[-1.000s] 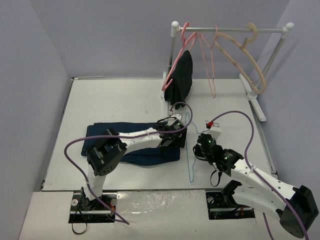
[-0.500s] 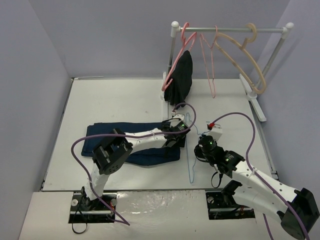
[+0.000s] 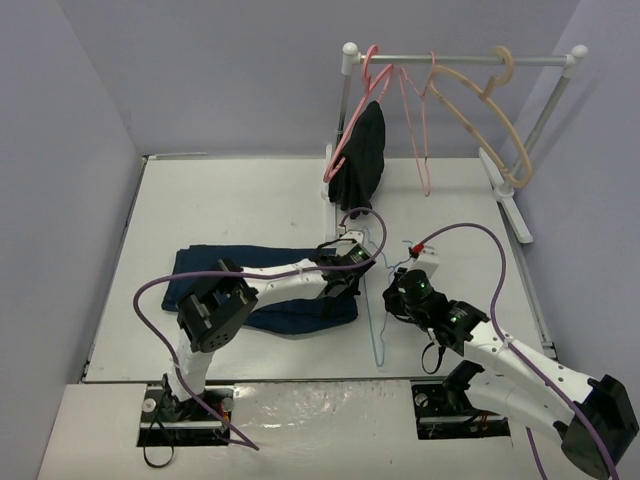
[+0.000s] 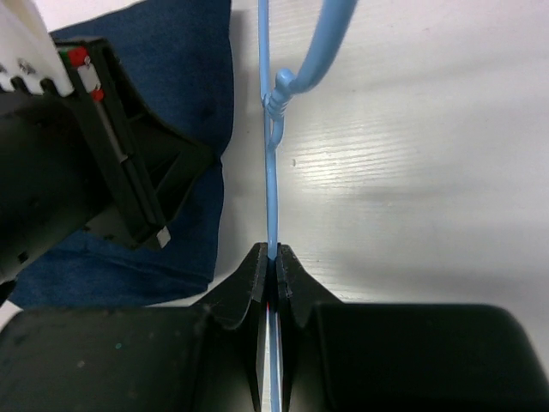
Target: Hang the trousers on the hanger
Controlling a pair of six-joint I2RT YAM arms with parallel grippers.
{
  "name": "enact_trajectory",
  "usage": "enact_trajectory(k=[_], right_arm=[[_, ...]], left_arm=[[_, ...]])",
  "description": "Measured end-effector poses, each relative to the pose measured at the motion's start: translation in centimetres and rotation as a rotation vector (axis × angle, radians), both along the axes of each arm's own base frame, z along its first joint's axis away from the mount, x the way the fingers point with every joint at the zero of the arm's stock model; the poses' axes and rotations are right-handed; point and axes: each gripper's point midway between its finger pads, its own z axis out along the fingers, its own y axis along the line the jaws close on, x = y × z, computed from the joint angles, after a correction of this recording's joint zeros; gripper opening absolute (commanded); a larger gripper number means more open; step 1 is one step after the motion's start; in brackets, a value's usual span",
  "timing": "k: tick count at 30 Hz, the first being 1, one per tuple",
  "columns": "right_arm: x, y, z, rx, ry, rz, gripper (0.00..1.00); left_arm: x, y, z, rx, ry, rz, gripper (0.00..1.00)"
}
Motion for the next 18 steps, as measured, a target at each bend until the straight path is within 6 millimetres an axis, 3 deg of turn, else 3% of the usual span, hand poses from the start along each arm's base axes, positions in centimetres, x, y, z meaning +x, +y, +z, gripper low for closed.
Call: enact_trajectory(k=[7, 12, 18], right_arm=[[0.3, 1.3, 0.5, 0.03, -0.02, 0.047, 0.0], [0.5, 2.1, 0.5, 0.044, -0.022, 0.07, 0.0], [0.7, 3.4, 1.8, 0.075, -0.043, 0.102, 0.0]], left_arm=[[-1.3, 0.8, 3.2, -0.066, -0.011, -0.027, 0.0], [-1.2, -0.1, 5.8, -0.141, -0.041, -0.045, 0.0], [-1.4, -0.7, 6.4, -0.177, -0.036, -0.06, 0.0]])
